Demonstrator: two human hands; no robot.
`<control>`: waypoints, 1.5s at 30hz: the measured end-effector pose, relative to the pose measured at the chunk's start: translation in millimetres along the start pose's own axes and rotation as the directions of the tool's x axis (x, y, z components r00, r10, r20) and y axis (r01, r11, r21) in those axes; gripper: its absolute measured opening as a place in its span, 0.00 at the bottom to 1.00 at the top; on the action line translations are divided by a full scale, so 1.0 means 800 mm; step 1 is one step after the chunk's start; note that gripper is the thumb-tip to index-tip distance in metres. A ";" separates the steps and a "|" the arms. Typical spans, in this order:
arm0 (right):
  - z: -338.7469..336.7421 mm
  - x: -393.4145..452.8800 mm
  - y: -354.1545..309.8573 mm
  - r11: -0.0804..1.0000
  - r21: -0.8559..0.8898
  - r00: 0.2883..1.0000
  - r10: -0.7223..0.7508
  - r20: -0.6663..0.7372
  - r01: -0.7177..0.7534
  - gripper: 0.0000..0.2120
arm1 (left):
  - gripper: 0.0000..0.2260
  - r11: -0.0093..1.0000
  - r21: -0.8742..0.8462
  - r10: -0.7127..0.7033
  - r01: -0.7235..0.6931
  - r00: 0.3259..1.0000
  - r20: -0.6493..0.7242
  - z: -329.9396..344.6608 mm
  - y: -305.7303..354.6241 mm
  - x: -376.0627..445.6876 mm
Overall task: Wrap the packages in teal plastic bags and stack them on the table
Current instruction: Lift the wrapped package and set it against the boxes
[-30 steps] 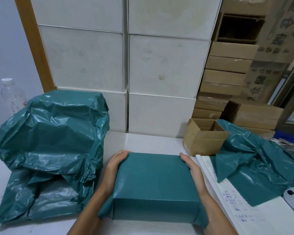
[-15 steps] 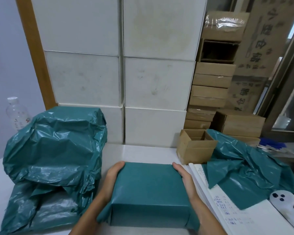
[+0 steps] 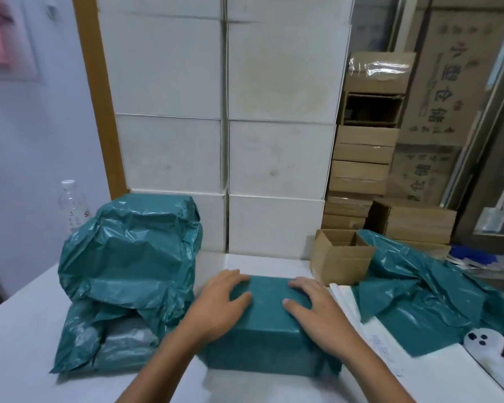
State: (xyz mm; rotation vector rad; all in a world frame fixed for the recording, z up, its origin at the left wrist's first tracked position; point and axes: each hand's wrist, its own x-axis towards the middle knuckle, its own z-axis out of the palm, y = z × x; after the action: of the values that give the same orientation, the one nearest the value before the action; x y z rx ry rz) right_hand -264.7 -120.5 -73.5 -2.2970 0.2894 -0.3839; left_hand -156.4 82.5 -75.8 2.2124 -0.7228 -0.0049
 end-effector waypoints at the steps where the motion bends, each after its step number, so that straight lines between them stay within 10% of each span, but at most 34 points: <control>1: 0.017 -0.002 0.009 1.000 0.011 0.999 -0.005 -0.041 0.006 0.17 | 0.20 0.999 -0.015 -0.030 0.030 1.000 0.009 0.008 -0.005 -0.003; 5: 0.044 0.013 0.025 0.979 0.199 0.982 0.079 -0.173 -0.044 0.18 | 0.19 0.966 -0.235 -0.126 0.106 0.990 -0.070 0.020 -0.027 0.005; 29: 0.052 0.259 0.074 0.987 0.158 0.961 0.050 -0.271 -0.006 0.18 | 0.14 0.933 -0.331 -0.220 0.139 0.950 -0.220 0.047 -0.077 0.259; 37: 0.050 0.252 0.066 0.912 0.405 0.945 0.185 -0.268 -0.064 0.14 | 0.17 0.522 -0.805 -0.386 0.282 0.920 0.073 0.046 -0.072 0.228; 45: 0.058 0.246 0.073 0.486 0.852 0.866 0.493 -0.083 -0.195 0.18 | 0.18 0.305 -0.930 -0.418 0.206 0.906 0.064 0.077 -0.086 0.211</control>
State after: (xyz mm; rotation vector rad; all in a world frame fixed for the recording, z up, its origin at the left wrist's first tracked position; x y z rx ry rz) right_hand -70.6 -192.7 -110.2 -1.1697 0.5918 -0.5369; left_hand 5.3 -8.2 -128.4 1.1357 -0.0433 -0.3274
